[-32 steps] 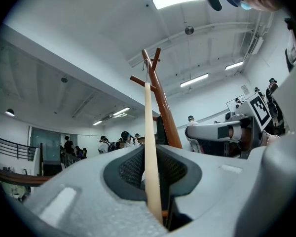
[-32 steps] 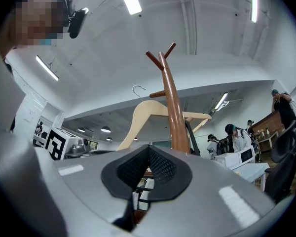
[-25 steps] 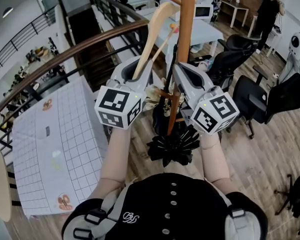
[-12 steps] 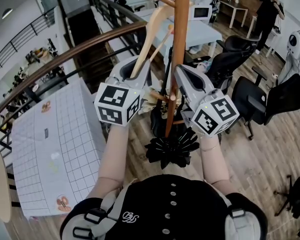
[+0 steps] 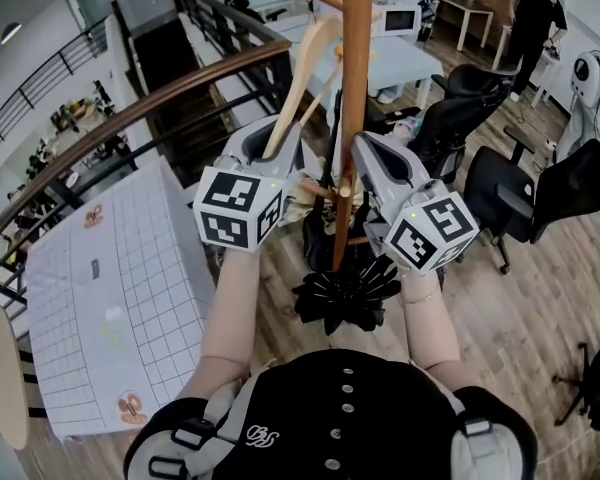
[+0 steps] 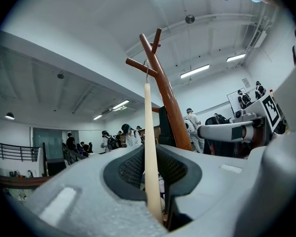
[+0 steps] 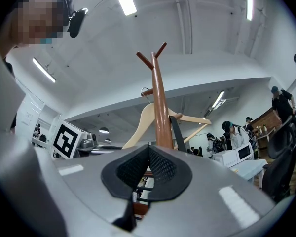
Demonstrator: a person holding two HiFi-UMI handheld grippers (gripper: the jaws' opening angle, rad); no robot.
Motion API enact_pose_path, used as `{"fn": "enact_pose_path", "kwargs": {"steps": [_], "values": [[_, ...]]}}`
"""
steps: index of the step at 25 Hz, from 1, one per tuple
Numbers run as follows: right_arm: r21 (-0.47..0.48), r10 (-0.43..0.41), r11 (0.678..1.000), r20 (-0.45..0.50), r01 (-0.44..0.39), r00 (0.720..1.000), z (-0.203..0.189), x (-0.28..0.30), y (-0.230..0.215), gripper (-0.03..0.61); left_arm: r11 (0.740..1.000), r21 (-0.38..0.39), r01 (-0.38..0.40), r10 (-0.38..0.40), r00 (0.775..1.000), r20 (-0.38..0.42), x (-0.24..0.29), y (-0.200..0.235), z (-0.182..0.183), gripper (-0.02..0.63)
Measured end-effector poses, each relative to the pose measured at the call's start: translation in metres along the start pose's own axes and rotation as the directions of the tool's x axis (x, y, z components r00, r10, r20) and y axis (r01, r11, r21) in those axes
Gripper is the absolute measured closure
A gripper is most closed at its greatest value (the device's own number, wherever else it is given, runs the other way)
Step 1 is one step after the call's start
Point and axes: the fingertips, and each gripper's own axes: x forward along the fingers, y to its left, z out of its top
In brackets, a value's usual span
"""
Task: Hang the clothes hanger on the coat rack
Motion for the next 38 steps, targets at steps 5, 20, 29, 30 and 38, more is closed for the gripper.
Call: {"fn": "enact_pose_path", "kwargs": {"steps": [5, 20, 29, 30, 38], "values": [[0.005, -0.007, 1.000, -0.011, 0.007, 1.000, -0.005, -0.006, 0.002, 0.578, 1.000, 0.026, -0.015, 0.016, 0.999, -0.030, 0.002, 0.001, -0.004, 0.557], [-0.001, -0.043, 0.999, -0.032, 0.043, 0.999, -0.008, -0.024, 0.014, 0.578, 0.999, 0.029, -0.038, 0.037, 0.999, 0.030, -0.011, -0.014, -0.001, 0.555], [0.022, -0.059, 0.998, -0.039, 0.060, 0.997, -0.010, -0.040, 0.035, 0.578, 0.999, 0.031, -0.032, 0.030, 0.997, 0.073, -0.042, -0.029, 0.003, 0.531], [0.020, -0.063, 0.998, -0.041, 0.064, 0.997, -0.010, -0.043, 0.038, 0.578, 0.999, 0.027, -0.027, 0.025, 0.997, 0.074, -0.046, -0.030, 0.002, 0.528], [0.030, -0.108, 0.993, -0.079, 0.111, 0.991, -0.023, -0.066, 0.061, 0.578, 1.000, 0.010, 0.013, -0.014, 0.998, 0.060, -0.076, -0.046, -0.011, 0.499]]}}
